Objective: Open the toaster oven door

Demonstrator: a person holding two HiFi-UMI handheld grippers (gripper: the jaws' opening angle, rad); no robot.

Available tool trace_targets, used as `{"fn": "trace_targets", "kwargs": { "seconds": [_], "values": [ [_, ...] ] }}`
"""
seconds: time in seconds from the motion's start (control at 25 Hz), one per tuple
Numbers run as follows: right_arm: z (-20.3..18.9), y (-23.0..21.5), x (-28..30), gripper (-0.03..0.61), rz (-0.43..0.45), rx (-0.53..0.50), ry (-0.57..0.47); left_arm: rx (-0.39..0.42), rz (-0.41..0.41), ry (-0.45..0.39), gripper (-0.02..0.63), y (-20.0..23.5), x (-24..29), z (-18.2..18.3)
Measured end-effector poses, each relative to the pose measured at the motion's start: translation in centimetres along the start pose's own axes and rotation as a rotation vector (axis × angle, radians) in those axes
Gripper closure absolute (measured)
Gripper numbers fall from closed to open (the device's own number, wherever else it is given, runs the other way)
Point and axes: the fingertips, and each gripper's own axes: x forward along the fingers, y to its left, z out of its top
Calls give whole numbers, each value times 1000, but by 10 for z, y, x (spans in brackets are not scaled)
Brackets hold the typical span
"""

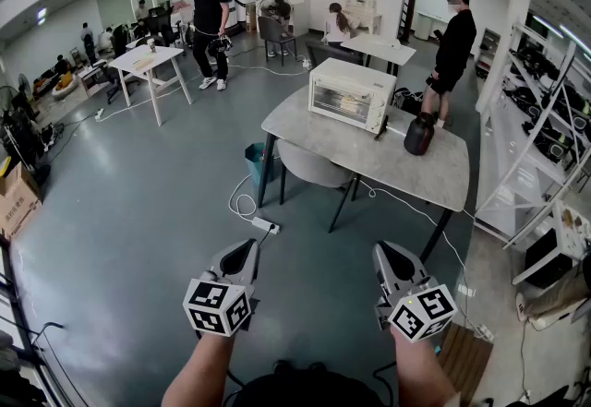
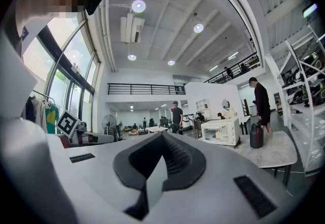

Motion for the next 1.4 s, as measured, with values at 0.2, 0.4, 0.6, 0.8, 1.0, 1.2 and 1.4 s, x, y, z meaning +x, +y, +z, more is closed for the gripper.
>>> {"fn": "trace_targets", "kwargs": {
  "seconds": [0.2, 0.4, 0.6, 0.8, 1.0, 1.2, 1.4],
  "values": [
    [-10, 6, -4, 588, 15, 27, 9, 4, -16, 5, 606, -11, -1, 0],
    [-14, 1, -14, 588, 15, 41, -1, 11, -30, 23, 606, -28, -2, -3],
    [-16, 0, -24, 588, 41, 71, -6, 28, -34, 25, 606, -43, 0, -1],
    [-19, -9, -36, 586, 69, 157, -22, 47, -52, 24, 606, -67, 3, -3],
    [-20, -23, -50, 586, 61, 205, -14, 51, -57, 18, 606, -85, 1, -6],
    [-22, -32, -56, 584, 62, 210, 0, 32, -58, 13, 606, -87, 7, -11],
    [-25, -44, -41, 584, 63, 214, 24, 10, -71, 12, 606, -79, 29, -13]
  ]
}}
